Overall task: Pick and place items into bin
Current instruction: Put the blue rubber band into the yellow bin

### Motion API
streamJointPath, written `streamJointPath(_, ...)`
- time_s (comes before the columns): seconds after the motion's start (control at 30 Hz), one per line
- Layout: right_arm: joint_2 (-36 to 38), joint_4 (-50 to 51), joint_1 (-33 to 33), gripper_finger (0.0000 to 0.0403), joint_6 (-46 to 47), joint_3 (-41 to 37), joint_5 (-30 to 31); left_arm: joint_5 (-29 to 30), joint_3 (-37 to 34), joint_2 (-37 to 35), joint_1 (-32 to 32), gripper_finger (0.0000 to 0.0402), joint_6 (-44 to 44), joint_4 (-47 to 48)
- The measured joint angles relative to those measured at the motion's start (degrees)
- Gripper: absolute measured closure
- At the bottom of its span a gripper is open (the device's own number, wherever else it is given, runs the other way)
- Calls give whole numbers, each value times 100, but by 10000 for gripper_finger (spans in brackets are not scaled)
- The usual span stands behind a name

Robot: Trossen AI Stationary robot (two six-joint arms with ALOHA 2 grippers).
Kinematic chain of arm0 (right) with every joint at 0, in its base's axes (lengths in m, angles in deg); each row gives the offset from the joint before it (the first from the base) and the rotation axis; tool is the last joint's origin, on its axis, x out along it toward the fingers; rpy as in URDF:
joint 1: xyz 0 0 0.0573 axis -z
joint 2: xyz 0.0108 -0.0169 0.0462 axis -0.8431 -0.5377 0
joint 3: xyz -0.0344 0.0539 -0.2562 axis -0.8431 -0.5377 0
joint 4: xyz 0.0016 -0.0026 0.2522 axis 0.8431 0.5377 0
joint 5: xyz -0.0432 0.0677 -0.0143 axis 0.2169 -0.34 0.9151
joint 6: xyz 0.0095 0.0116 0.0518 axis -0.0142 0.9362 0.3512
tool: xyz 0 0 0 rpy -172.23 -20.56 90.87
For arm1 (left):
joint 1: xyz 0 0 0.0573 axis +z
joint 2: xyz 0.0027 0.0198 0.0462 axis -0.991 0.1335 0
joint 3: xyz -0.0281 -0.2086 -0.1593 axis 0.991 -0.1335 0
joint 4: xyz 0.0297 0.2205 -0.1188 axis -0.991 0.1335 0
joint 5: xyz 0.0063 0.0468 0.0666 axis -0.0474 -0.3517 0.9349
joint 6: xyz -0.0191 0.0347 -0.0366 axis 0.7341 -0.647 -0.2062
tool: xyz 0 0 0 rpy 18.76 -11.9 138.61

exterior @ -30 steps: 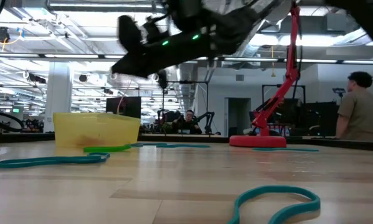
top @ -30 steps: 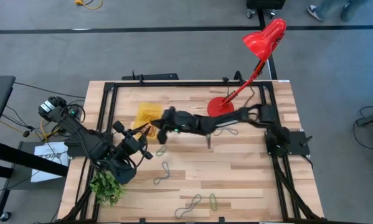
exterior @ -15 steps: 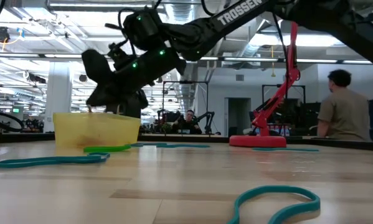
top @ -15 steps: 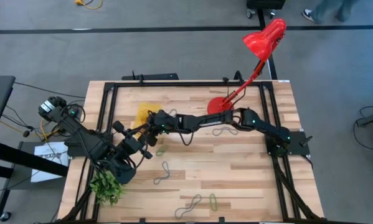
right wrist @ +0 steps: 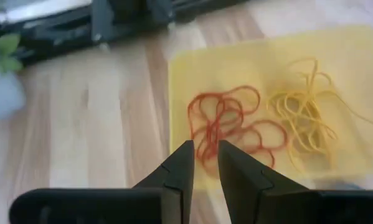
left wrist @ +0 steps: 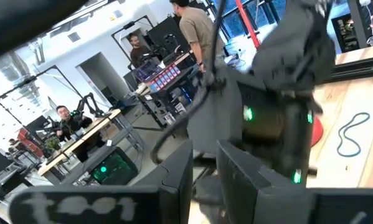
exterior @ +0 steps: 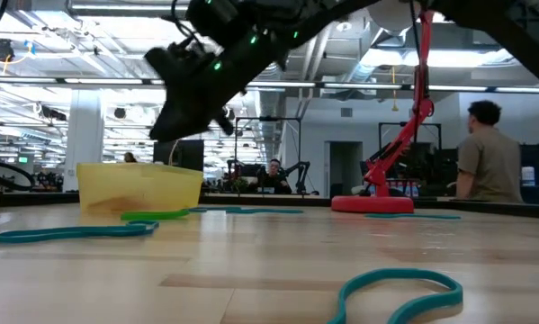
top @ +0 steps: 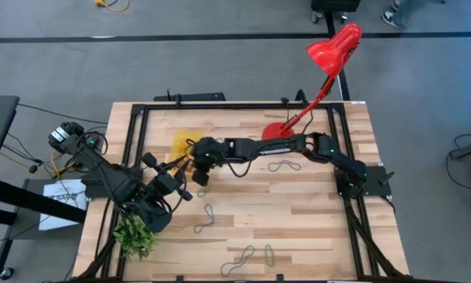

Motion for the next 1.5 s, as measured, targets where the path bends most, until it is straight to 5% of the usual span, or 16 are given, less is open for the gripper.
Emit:
streamJointPath(0.33, 1364, 3990, -120, 336, -245, -45, -2, 54, 0, 0, 0, 340, 130, 3)
streamJointPath(0.6, 2047, 5473, -149, 335, 80, -561, 310, 0, -2, -2, 2, 340, 140, 0)
streamJointPath(1.17, 2663, 5435, -182, 335, 754, -3987, 629, -90, -2, 0, 2, 340, 200, 7)
streamJointPath(1.5, 2661, 4403, 299, 335, 481, -4496, 1067, -90, -2, 0, 2, 340, 276, 8)
